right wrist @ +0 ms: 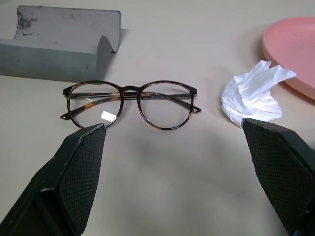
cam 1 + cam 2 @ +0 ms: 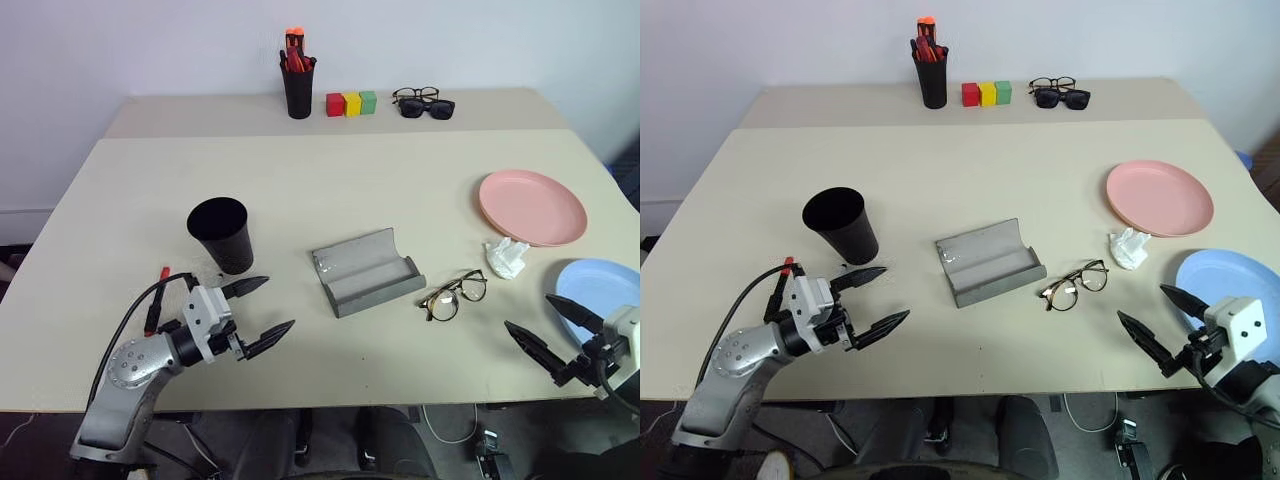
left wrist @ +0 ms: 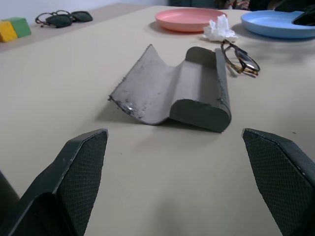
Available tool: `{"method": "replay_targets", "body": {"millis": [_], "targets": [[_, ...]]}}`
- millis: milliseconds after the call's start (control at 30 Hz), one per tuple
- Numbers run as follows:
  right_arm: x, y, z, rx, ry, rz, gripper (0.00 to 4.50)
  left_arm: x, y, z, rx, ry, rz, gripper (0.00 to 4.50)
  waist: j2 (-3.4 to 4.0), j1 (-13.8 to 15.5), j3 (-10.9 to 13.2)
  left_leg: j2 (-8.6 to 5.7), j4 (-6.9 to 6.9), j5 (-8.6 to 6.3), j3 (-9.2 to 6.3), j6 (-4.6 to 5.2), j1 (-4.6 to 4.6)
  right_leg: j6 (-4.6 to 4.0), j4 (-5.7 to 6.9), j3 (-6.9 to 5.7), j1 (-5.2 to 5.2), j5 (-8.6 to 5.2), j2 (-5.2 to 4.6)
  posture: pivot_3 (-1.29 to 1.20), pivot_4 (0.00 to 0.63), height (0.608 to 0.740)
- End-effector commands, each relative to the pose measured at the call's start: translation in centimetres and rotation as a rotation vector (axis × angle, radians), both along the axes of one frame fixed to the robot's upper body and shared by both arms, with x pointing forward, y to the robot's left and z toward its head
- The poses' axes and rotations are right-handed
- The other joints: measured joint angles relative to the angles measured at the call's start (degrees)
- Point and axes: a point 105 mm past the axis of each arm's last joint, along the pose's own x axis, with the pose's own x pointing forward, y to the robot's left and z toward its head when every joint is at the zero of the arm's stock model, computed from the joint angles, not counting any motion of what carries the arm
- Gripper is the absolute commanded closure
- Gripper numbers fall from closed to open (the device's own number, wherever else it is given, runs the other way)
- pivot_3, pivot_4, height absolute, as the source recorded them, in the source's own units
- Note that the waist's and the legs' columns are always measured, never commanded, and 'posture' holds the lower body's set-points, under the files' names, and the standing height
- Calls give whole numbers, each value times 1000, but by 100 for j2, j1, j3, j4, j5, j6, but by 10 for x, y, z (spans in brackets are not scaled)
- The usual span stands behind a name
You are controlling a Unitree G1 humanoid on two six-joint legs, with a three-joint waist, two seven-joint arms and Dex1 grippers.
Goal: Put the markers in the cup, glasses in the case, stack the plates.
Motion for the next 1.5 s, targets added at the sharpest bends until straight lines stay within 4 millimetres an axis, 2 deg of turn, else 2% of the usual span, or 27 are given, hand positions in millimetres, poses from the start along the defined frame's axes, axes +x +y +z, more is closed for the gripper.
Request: {"method": "replay_targets", "body": {"millis": [33, 267, 533, 700, 833, 933, 1067, 1133, 1267, 1400, 1500], "targets": [[3, 4, 15, -32, -51, 14, 0, 2, -5, 6, -4, -31, -25, 19, 0, -3, 0, 0, 1, 0, 0, 0, 0, 0, 0, 0, 0, 0, 0, 0, 150, 740], [5, 11, 21, -24, -67, 12, 0, 5, -8, 3, -15, -37, -33, 19, 1, -2, -1, 0, 1, 0, 0, 0, 2, 0, 1, 0, 1, 0, 0, 0, 150, 740], [13, 34, 19, -9, -64, 56, 0, 0, 14, -1, 11, -48, 16, 19, 0, -10, 0, 0, 1, 0, 1, 0, 2, 0, 1, 0, -1, 0, 0, 0, 150, 740], [19, 43, 23, -40, -72, 124, 0, -3, 24, 6, 28, -58, 42, 19, 0, -9, 0, 0, 1, 0, 0, 0, 2, 0, 0, 1, -9, 0, -1, 0, 150, 740], [24, 51, 32, -66, -100, 204, 0, -1, 34, 19, 17, -67, 80, 19, -3, -3, 1, 0, 1, 0, 1, 0, 2, 0, -1, 0, -13, 0, -1, 0, 150, 740], [21, 60, 35, -110, -120, 342, 0, -1, 38, 23, -21, -13, 131, 19, -5, -6, 3, 0, 1, 0, 1, 1, 1, 0, -1, -1, -9, 0, -1, 0, 150, 740], [14, 81, 47, -98, -124, 567, 0, -1, 44, 26, -135, 191, 243, 19, -17, -13, 10, 0, 5, 1, 2, 4, 1, 1, 4, -2, 3, 1, 0, 0, 150, 740], [16, 92, 45, -92, -125, 657, 0, -2, 51, 28, -124, 215, 318, 19, -25, -19, 12, 0, 11, 1, 1, 4, 4, 2, 12, -2, 5, 1, 0, 0, 150, 740], [17, 100, 53, -42, -160, 720, 0, -5, 53, 29, -70, 284, 420, 19, -38, 2, 19, 0, 20, 0, 1, 3, 7, 2, 18, -2, 5, 0, 0, 0, 150, 740], [15, 110, 53, -46, -203, 802, 0, -5, 56, 30, -102, 397, 485, 19, -46, 10, 21, 0, 27, -2, 0, 5, 6, 2, 17, -2, 1, 0, -1, 0, 150, 740], [17, 117, 51, -20, -210, 832, 0, 3, 59, 22, -8, 465, 536, 19, -51, 7, 24, 0, 29, -2, 0, 5, 8, 2, 22, -3, 0, 1, 0, 0, 150, 740]]}}
